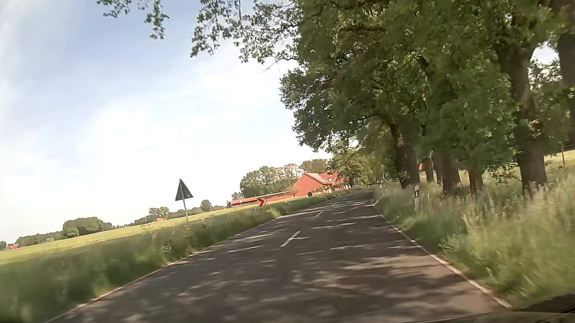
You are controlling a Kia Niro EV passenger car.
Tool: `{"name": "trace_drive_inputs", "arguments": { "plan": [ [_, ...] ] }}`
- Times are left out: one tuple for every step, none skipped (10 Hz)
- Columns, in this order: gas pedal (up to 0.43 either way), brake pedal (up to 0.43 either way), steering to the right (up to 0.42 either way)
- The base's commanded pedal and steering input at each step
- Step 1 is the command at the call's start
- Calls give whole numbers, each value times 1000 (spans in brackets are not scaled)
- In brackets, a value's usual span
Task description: Follow the waypoints while adhering to traffic rules and regulations
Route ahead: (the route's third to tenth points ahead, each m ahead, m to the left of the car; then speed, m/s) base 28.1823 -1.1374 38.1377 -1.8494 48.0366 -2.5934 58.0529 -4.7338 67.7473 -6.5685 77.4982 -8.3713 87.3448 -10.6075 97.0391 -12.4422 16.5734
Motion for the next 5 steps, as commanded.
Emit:
{"name": "trace_drive_inputs", "arguments": {
  "plan": [
    [220,0,19],
    [220,0,19],
    [220,0,20],
    [220,0,20],
    [220,0,21]
  ]
}}
